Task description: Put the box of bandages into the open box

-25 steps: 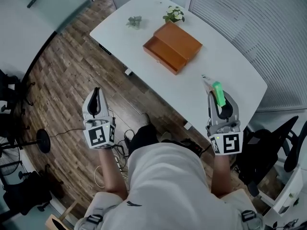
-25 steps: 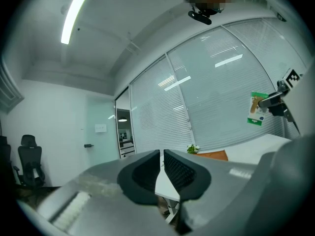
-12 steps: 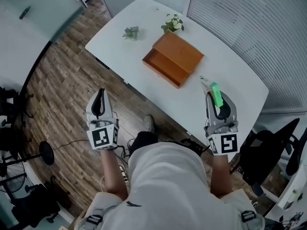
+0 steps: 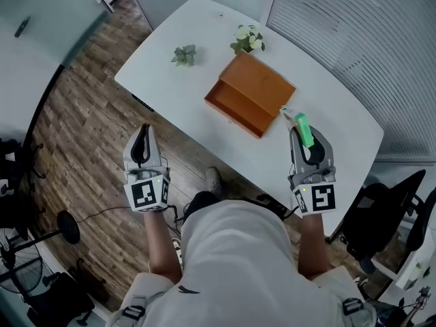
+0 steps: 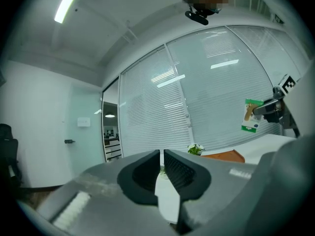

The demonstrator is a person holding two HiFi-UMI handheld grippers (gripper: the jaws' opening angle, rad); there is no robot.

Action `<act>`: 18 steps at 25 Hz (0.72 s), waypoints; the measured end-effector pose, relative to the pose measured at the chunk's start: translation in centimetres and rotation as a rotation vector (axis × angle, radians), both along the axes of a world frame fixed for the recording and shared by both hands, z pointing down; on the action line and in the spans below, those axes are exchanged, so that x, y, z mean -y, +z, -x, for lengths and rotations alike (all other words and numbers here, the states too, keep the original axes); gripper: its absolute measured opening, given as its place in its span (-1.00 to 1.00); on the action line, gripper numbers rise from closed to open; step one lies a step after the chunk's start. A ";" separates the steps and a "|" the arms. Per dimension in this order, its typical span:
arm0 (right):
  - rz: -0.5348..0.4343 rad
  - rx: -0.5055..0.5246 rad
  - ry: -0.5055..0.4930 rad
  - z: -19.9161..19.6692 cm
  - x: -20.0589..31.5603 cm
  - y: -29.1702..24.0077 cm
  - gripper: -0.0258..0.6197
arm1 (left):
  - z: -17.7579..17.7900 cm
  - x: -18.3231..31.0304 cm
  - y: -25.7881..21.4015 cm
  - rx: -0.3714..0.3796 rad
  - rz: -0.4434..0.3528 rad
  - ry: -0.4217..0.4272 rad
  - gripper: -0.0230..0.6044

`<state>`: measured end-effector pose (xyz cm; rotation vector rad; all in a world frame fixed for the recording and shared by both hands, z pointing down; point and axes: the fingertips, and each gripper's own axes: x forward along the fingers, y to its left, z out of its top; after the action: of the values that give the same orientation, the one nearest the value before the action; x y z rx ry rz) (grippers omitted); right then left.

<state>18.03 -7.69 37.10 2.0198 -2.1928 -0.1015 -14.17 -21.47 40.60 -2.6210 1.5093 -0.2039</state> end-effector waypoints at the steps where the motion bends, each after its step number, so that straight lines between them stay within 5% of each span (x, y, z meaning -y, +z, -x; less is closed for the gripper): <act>1: 0.003 -0.001 0.001 0.1 0.5 0.1 -0.65 | 0.0 0.4 0.0 0.000 0.000 0.004 -0.82; 5: 0.045 -0.008 0.000 0.4 2.2 1.3 -0.65 | 0.6 1.7 0.2 -0.007 0.007 -0.008 -0.82; 9: 0.201 -0.046 0.003 0.7 4.4 4.3 -0.64 | 1.0 2.5 0.4 0.003 0.001 -0.003 -0.82; 18: 0.662 -0.402 -0.190 3.3 8.1 11.9 -0.64 | 2.3 2.3 0.7 -0.007 0.016 -0.038 -0.82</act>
<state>14.72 -15.80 49.01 1.3019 -1.8282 0.1632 -16.46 -23.80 41.34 -2.6095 1.5665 -0.2114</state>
